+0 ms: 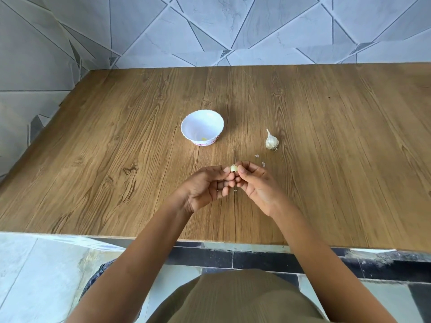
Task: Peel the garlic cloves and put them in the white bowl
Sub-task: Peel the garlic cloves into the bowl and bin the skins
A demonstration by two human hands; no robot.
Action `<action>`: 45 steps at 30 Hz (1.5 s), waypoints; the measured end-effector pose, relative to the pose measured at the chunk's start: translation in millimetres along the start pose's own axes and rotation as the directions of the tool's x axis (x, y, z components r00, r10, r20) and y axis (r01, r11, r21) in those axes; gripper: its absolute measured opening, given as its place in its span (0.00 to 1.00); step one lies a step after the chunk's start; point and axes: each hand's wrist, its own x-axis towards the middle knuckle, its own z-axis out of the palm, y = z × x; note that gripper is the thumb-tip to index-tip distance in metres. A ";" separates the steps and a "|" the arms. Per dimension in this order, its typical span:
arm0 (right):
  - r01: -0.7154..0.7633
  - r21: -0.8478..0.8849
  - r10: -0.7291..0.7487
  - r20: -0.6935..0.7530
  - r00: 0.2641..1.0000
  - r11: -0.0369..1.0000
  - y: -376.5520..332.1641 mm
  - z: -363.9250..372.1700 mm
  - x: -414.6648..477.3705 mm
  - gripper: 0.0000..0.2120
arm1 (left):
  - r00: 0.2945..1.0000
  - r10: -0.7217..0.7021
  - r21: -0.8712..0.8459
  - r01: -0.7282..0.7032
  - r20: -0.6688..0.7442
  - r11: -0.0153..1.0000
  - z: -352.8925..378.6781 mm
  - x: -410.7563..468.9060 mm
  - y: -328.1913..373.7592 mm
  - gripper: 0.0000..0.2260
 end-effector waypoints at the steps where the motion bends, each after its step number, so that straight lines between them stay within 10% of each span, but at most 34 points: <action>1: -0.007 -0.006 0.007 -0.019 1.000 1.000 1.0 -1.0 -0.2 0.05 | 0.999 0.029 0.048 -0.028 -0.028 0.998 0.5 0.6 -1.0 0.05; 3: -0.032 -0.043 0.028 -0.082 0.996 0.999 3.2 -1.4 -0.3 0.04 | 0.965 0.233 0.346 -0.179 -0.120 0.921 0.1 3.4 -6.2 0.07; 7: -0.102 0.009 0.101 -0.228 0.968 0.995 5.6 5.3 -0.4 0.03 | 0.598 0.783 0.959 -0.284 0.169 0.010 -4.4 11.9 -21.5 0.08; 9: -0.112 0.060 0.124 -0.266 0.956 0.992 3.4 8.4 0.4 0.04 | 0.562 0.784 0.958 -0.245 0.265 -0.148 -3.7 13.5 -25.7 0.11; 13: -0.128 0.022 0.129 -0.275 0.953 0.992 0.0 7.1 -0.8 0.05 | 0.595 0.765 0.944 -0.327 0.246 -0.048 -5.2 14.2 -25.9 0.11; 20: -0.156 0.031 0.158 -0.250 0.955 0.987 -1.9 6.3 -1.6 0.05 | 0.915 0.391 0.682 -0.222 -0.102 0.697 3.7 6.2 -15.5 0.10; 27: -0.157 0.072 0.170 -0.240 0.956 0.985 -3.8 6.8 -3.6 0.05 | 0.922 0.300 0.483 -0.153 -0.243 0.862 8.3 5.7 -14.4 0.08; 34: -0.166 0.051 0.173 -0.203 0.964 0.985 -4.3 6.0 -6.7 0.04 | 0.876 0.388 0.560 -0.176 -0.287 0.810 6.5 5.3 -11.8 0.08; 40: -0.073 0.085 0.088 -0.194 0.977 0.994 -4.7 3.7 -8.8 0.07 | 0.751 0.659 0.977 -0.109 -0.039 0.181 -16.2 6.8 -17.3 0.04; 45: -0.038 0.056 0.050 -0.241 0.969 0.998 -1.2 2.8 -8.1 0.06 | 0.681 0.730 0.921 -0.239 -0.067 0.308 -9.1 2.4 -14.0 0.12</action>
